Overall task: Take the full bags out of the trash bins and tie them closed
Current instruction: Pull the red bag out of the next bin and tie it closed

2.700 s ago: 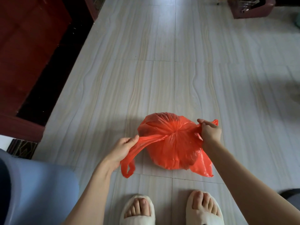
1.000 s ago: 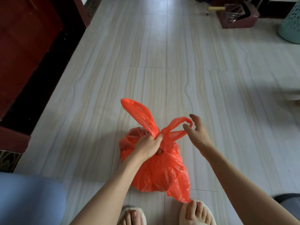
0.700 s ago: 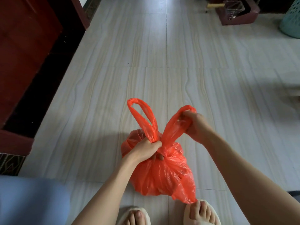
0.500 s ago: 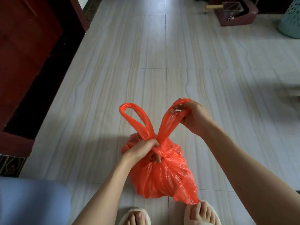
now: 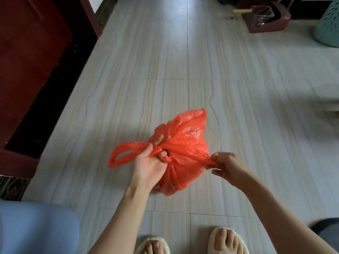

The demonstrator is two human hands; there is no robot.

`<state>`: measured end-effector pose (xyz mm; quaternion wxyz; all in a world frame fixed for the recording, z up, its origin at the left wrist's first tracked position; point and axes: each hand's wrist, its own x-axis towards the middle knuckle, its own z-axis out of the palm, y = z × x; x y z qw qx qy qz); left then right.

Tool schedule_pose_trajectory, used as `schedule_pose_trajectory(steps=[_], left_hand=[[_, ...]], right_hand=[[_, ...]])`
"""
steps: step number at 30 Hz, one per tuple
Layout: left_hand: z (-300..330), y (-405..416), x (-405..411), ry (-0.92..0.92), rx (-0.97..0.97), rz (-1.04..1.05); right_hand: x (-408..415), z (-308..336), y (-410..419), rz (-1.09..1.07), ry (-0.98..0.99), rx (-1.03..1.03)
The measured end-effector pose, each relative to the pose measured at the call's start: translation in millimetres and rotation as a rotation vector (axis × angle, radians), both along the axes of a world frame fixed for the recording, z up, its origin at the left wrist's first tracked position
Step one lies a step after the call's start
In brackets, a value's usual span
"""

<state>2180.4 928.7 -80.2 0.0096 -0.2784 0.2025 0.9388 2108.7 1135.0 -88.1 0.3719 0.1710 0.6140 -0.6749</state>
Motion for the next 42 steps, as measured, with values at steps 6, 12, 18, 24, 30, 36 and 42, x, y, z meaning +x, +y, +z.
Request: schedule_pose_trajectory(steps=[6,12,18,24,30,36,42], left_hand=[[9,0,-6,-0.042,-0.023,-0.048],[3,6,-11,-0.087,-0.233,-0.136],[-7,14,-10,-0.213,-0.589,-0.229],[-12,13,-12,-0.37,-1.067,-0.219],[1,21,-4,-0.309,-1.657,-0.504],[4,13,1,-0.215,-2.045,-0.747],[8,8,2,-0.066,-2.162,-0.697]], right_hand=[[-13,2,-4,-0.362,-0.328,-0.249],[-25,23,-16,-0.636,-0.141,-0.569],[-9,31,-43,0.164,0.69,0.244],[-1,24,-55,0.567,0.617,0.174],[-1,-2,-65,0.211,0.579,0.164],[-1,-10,-69,0.238,0.597,0.38],[2,-7,-65,0.172,0.617,0.41]])
